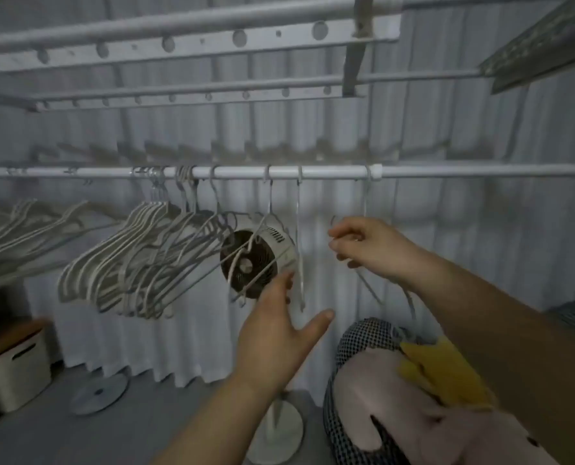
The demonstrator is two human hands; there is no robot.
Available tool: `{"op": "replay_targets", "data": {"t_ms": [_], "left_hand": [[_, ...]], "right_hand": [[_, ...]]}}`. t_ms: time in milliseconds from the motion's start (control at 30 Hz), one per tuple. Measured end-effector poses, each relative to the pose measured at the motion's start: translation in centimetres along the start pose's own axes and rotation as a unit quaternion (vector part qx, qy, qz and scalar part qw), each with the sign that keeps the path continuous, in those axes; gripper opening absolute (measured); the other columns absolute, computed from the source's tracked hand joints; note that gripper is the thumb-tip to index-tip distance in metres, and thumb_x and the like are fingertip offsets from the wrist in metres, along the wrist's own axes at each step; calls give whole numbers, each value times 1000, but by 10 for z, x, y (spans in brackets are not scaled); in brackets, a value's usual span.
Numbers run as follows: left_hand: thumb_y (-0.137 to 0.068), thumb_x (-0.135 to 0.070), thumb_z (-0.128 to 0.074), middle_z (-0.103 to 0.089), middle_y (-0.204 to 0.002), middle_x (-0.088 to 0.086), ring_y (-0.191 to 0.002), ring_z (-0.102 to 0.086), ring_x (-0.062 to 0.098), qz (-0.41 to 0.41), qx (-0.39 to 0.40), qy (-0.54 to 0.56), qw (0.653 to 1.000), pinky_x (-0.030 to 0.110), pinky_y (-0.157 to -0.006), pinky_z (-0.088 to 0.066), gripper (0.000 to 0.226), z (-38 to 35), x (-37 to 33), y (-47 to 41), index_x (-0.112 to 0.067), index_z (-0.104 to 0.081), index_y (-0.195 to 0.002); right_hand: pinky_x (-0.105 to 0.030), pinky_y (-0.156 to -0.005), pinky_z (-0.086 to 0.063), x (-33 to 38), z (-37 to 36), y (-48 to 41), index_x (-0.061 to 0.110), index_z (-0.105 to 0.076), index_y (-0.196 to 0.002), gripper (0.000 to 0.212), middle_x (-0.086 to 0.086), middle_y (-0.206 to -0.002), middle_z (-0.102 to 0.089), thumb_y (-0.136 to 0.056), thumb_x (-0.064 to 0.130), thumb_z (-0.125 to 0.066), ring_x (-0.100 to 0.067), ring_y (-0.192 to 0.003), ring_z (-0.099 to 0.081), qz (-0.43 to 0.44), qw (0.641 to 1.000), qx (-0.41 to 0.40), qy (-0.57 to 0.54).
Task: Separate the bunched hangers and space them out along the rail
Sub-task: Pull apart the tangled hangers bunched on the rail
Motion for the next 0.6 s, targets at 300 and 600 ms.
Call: {"op": "replay_targets", "data": {"t_ms": [300,600], "left_hand": [[-88,-19,-55,-53,-74,-19,-84,-66,15,37,-116,-77,990,16,-60,-40,35,-10,40,-58,-20,-54,-123],[-89,-10,-52,-59,-67,-25,-74,-59,-18,31,-177,29,983,15,-55,-53,38,6,55,-71,-47,-54,-97]], "right_hand": [[-28,-73,-45,-25,6,-110,3,-51,-123,33,-9,-103,-53,-92,13,-49,-19,-92,-52,-2,999,45,12],[-23,-54,-43,-21,-19,-175,10,-20,-144,53,-7,-113,-47,-95,15,-40,-21,-87,-49,-43,998,5,-55]]}}
Point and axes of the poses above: each hand's wrist, its own y-axis away from the middle knuckle, its own z-axis out of the back of the hand, x = y × z, the point moved 3 cm from there along -y, towards the middle knuckle
